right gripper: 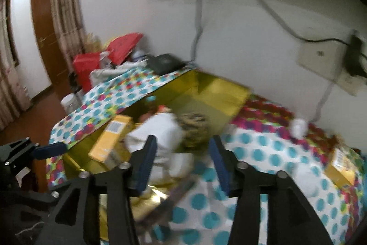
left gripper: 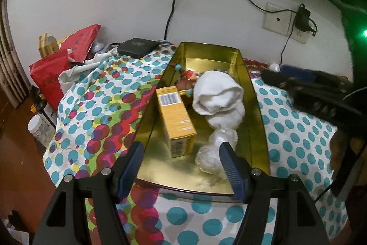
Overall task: Organize objects
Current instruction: 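Carry the white cloth into the gold tray and release it with the right tool, then move the right tool to the yellow medicine box and grasp it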
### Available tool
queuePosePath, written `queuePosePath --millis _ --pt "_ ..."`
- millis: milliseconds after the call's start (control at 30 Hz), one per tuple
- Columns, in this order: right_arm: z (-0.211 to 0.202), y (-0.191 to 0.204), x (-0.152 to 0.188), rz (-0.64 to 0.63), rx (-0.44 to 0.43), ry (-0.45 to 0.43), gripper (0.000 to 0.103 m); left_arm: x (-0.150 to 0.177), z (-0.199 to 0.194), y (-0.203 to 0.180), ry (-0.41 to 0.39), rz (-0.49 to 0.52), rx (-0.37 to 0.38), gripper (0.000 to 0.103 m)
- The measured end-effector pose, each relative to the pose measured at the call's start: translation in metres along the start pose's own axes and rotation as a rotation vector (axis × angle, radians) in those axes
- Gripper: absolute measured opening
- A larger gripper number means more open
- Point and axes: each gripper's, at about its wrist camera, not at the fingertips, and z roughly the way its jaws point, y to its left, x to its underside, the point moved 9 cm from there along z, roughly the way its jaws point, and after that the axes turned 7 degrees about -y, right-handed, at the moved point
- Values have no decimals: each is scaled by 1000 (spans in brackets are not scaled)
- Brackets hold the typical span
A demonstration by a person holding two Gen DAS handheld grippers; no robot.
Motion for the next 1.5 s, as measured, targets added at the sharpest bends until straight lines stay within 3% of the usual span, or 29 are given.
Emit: queuePosePath --millis 133,233,300,400,533,867,1200,1300,1500 --pt "-28 -65 8 66 135 -36 64 -2 -2 -14 -7 24 18 70" --pt "-49 -117 18 139 251 -52 77 -2 -2 -26 -3 47 28 70" --pt "-63 -158 27 191 352 -66 93 -1 -1 -33 0 61 32 70" --pt "-74 -207 45 237 494 -40 98 2 1 -43 10 77 42 70" --pt "-65 -241 68 249 577 56 98 4 3 -58 16 107 51 70" --pt "-24 -254 83 252 604 157 98 -1 8 -96 14 191 88 70" --pt "-10 -265 76 286 582 137 97 2 21 -121 39 237 109 70" --pt "-9 -266 75 275 589 131 84 2 24 -127 45 234 121 70" --pt "-10 -266 74 247 599 138 80 1 28 -143 47 254 135 70"
